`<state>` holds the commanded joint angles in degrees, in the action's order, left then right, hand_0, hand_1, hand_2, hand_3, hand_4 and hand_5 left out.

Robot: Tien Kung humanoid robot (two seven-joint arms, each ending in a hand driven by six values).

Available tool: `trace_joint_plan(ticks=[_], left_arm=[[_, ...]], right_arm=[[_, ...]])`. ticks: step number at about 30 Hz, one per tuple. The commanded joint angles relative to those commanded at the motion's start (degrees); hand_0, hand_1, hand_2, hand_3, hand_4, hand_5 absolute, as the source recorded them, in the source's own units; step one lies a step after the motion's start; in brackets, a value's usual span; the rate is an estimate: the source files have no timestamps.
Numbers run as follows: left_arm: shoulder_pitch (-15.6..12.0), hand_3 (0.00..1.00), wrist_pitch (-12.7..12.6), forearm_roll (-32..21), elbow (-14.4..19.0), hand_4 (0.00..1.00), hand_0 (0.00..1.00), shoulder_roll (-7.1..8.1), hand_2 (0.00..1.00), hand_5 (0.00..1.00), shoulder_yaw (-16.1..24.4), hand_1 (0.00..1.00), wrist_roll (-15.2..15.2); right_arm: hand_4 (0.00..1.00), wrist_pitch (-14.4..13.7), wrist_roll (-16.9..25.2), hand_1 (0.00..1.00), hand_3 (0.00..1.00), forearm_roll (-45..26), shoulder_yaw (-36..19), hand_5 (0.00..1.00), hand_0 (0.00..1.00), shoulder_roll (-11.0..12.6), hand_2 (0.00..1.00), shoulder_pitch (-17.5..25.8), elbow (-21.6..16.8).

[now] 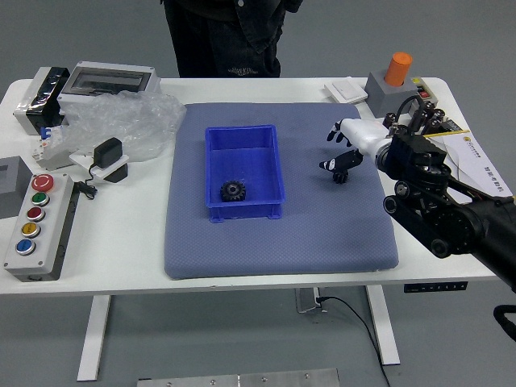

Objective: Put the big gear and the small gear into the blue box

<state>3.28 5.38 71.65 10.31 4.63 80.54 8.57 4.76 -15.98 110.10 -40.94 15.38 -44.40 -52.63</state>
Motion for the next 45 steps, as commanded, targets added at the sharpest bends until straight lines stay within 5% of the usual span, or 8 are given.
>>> trace_joint_plan(ticks=[45], left_arm=[[-0.06, 0.704, -0.03, -0.04, 0.00, 0.439, 0.729, -0.28, 0.700, 0.018, 0.16, 0.679, 0.01]], right_arm=[[0.723, -0.82, 0.70, 0.560, 0.643, 0.26, 2.54, 0.318, 0.647, -1.77, 0.596, 1.31, 4.83]])
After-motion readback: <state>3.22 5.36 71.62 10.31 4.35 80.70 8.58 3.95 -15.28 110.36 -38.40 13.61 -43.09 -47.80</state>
